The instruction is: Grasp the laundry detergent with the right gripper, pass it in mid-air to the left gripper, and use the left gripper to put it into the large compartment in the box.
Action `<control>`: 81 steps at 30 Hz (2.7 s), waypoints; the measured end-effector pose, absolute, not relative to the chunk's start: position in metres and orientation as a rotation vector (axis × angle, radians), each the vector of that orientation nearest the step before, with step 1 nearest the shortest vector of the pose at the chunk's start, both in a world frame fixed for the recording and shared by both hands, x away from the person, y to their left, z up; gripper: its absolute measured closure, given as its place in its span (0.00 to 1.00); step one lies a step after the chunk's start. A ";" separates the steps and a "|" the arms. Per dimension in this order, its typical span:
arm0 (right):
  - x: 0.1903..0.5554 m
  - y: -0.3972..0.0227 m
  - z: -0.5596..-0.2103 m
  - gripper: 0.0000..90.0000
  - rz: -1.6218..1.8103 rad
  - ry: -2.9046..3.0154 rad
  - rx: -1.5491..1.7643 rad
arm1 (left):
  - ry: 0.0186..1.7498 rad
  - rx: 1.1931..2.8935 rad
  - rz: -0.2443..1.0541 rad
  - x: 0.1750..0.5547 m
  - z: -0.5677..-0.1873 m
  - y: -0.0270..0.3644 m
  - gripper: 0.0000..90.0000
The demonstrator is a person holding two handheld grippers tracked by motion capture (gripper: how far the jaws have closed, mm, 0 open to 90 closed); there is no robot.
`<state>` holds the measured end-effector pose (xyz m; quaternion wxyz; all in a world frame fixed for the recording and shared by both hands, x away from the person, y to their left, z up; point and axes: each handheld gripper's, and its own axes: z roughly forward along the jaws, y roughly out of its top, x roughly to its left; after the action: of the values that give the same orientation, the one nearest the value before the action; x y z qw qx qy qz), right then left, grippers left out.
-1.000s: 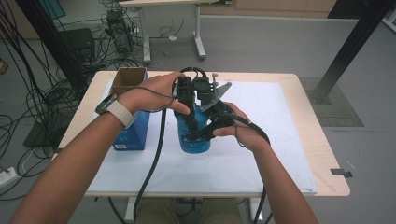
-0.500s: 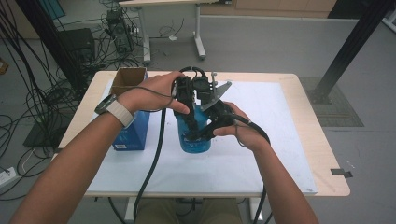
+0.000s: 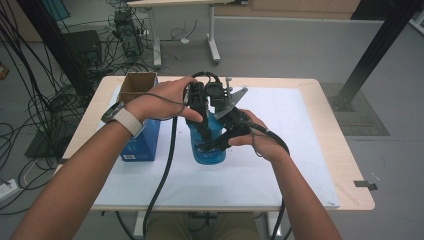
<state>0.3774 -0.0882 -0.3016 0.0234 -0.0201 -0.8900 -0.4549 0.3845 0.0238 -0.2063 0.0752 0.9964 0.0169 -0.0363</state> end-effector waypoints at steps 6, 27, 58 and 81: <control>0.376 -0.088 -0.301 0.49 -1.401 -2.750 -0.075 | 0.058 2.984 -0.115 0.384 -0.206 0.025 0.42; 0.377 -0.088 -0.300 0.49 -1.405 -2.758 -0.077 | 0.070 2.977 -0.115 0.385 -0.206 0.027 0.42; 0.377 -0.087 -0.298 0.49 -1.419 -2.741 -0.052 | 0.077 2.992 -0.112 0.383 -0.201 0.027 0.42; 0.372 -0.108 -0.293 0.10 -1.485 -2.757 -0.166 | 0.072 2.984 -0.041 0.376 -0.186 0.034 0.42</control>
<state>0.3716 -0.1082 -0.2928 0.0028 -0.0529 -0.8792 -0.4734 0.3761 0.0337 -0.1865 0.0780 0.9966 0.0239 -0.0135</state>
